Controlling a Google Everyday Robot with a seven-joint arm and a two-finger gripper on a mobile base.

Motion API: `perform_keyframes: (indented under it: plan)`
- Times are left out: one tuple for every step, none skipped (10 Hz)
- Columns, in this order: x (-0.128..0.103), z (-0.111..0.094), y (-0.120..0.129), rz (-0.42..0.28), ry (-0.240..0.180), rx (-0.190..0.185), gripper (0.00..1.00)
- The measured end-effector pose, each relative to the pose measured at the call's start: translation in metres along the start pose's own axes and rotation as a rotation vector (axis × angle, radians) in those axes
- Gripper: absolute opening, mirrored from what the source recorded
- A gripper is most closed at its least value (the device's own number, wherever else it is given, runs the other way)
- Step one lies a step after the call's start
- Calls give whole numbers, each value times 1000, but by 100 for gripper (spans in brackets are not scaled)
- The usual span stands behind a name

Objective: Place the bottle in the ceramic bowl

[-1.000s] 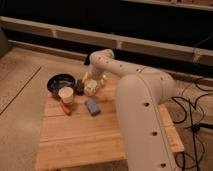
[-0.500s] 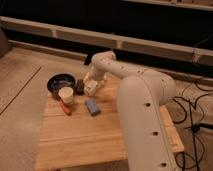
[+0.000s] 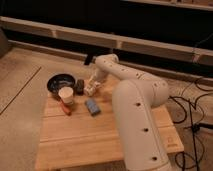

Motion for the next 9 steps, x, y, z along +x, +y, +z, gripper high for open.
perform_keyframes:
  plan:
    - [-1, 7, 3, -11, 12, -2, 62]
    - [-4, 12, 7, -32, 15, -4, 54]
    - [-7, 14, 9, -56, 15, -4, 43]
    - [-10, 13, 11, -73, 9, -4, 31]
    - [-12, 11, 14, -83, 1, -6, 22]
    - [-15, 8, 15, -90, -10, -5, 9]
    - [-18, 2, 15, -95, -27, -4, 1]
    - [-22, -7, 16, -95, -53, -6, 0]
    - [-29, -28, 22, -103, -100, -20, 0]
